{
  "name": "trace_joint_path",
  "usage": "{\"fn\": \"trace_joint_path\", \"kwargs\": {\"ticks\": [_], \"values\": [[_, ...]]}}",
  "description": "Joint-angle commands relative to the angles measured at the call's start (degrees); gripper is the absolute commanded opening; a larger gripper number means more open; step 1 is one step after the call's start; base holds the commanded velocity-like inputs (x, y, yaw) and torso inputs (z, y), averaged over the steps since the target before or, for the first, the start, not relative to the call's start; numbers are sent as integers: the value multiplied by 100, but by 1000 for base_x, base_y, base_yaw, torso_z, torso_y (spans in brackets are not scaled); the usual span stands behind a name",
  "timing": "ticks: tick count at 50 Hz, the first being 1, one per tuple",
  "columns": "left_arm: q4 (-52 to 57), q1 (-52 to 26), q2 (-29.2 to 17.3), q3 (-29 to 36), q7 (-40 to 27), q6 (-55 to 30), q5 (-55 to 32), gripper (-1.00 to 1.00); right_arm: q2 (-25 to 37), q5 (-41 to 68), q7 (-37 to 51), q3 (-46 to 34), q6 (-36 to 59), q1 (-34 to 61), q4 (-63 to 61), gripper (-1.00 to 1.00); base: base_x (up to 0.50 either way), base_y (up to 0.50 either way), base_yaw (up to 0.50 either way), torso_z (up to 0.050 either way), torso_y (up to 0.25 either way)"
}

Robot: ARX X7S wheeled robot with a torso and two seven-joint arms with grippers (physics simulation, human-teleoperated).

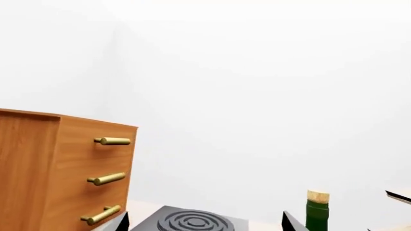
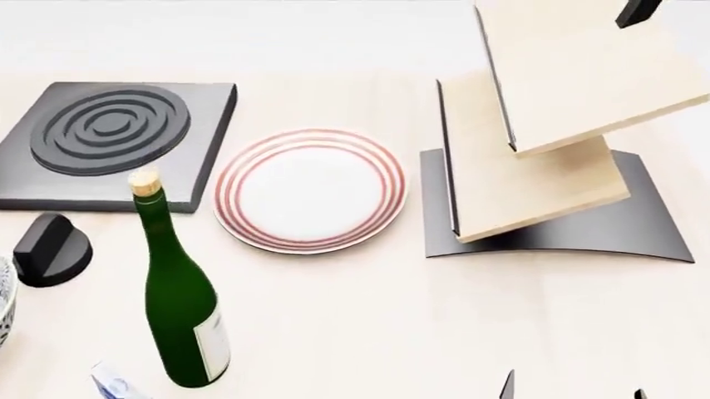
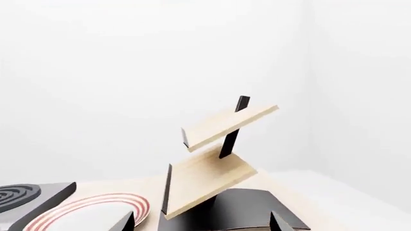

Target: Pick up the akita bowl and put it on the plate.

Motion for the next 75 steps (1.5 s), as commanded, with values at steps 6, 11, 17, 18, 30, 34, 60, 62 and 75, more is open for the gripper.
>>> {"fn": "trace_joint_path", "kwargs": {"ticks": [6, 11, 17, 18, 30, 34, 60, 62, 75], "values": [[0, 4, -46, 31, -53, 17, -10, 100, 17, -370, 145, -99, -122, -8, 38, 100, 288, 82, 0, 0, 0], [-17, -3, -56, 50, -66, 25, 0, 100, 29, -368, 156, -110, -155, -2, 64, 100, 253, 114, 0, 0, 0], [-12, -1, -72, 57, -85, 38, -9, 100, 38, -427, 203, -127, -139, 6, 65, 100, 251, 152, 0, 0, 0], [-12, -1, -74, 59, -88, 39, -10, 100, 40, -426, 207, -129, -139, 6, 65, 100, 250, 184, 0, 0, 0], [-8, 1, -106, 91, -125, 31, -4, 100, 99, -224, 144, -166, -161, 1, 70, 100, 252, 83, 0, 0, 0], [8, 16, -118, 91, -139, 38, -13, 100, 111, -212, 155, -170, -162, -7, 59, 100, 254, 12, 0, 0, 0], [-20, 27, -172, 126, -215, 100, -9, 100, 177, -195, 196, -255, -192, 13, 108, 100, 252, 1, 0, 0, 1], [-21, 27, -176, 128, -216, 100, -11, 100, 179, -204, 210, -258, -184, 15, 109, 100, 254, 0, 0, 0, 0], [-4, 37, -208, 142, -260, 96, -14, 100, 217, -63, 186, -292, -194, 16, 115, 100, 187, 0, 0, 0, 0]]}}
